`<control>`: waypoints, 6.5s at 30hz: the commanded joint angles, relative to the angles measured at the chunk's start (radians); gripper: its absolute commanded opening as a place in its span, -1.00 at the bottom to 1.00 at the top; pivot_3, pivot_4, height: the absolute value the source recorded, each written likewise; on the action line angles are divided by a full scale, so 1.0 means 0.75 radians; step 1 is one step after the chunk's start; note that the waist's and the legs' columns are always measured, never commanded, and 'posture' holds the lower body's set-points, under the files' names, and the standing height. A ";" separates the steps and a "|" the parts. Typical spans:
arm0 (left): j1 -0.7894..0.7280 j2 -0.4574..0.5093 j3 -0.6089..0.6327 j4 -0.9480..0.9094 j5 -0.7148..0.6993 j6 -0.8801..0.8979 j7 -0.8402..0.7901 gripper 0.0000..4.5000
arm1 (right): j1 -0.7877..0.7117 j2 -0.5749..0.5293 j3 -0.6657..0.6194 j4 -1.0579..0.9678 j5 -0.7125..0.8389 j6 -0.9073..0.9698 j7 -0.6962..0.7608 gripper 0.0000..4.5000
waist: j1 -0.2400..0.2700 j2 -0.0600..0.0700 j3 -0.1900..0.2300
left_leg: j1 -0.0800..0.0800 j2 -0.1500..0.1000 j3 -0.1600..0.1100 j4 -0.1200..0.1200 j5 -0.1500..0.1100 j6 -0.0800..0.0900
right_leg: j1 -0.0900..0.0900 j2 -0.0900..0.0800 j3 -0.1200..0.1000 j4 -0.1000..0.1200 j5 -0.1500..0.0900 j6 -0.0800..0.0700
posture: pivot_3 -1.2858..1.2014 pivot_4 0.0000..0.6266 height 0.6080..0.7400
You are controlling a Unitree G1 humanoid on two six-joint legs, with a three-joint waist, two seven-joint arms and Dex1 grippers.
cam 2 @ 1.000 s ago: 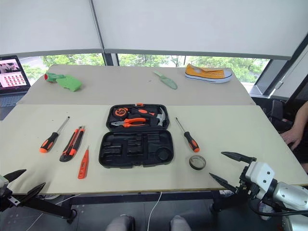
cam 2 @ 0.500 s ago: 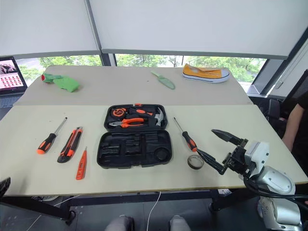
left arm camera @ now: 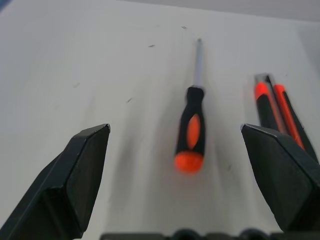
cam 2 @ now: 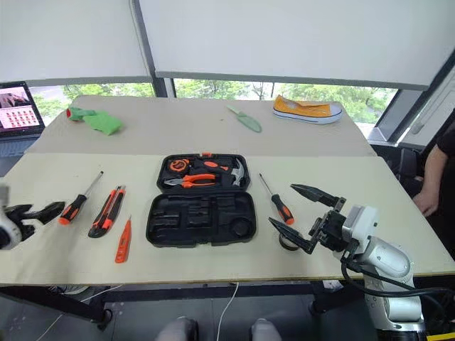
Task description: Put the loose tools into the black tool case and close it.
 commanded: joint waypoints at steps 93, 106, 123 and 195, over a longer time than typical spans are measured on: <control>-0.414 -0.351 -0.466 0.290 0.195 -1.198 -1.278 0.53 | 0.470 -0.116 -0.372 -0.047 -0.042 0.323 -0.278 1.00 | 0.010 0.011 -0.002 | -0.019 0.001 -0.007 0.020 0.002 0.012 | -0.004 0.010 0.007 0.003 0.003 0.009 | 0.03 -0.52 1.00; 0.154 -0.305 -0.241 -0.162 0.008 -0.980 -1.160 0.95 | 0.195 -0.364 -0.235 -0.221 0.046 1.134 -0.518 1.00 | -0.007 0.013 -0.002 | -0.016 0.001 -0.002 0.022 0.003 0.012 | -0.004 0.003 0.006 0.002 -0.002 0.005 | 0.03 -0.52 1.00; 0.147 -0.428 -0.444 -0.421 0.036 -0.960 -1.043 1.00 | -0.733 -0.344 0.461 0.241 -0.149 1.653 -0.538 0.54 | 0.012 0.013 -0.002 | -0.023 -0.001 -0.002 0.021 0.001 0.016 | -0.008 0.002 0.007 0.001 0.002 0.009 | 0.03 -0.52 1.00; 0.361 -0.443 -0.213 -0.237 0.097 -1.142 -0.915 1.00 | -1.278 0.173 0.637 1.065 -0.599 0.234 0.421 -0.16 | -0.017 0.017 0.002 | -0.019 0.002 0.001 0.015 0.000 0.014 | -0.010 0.004 0.004 0.003 0.001 0.004 | 0.03 -0.52 1.00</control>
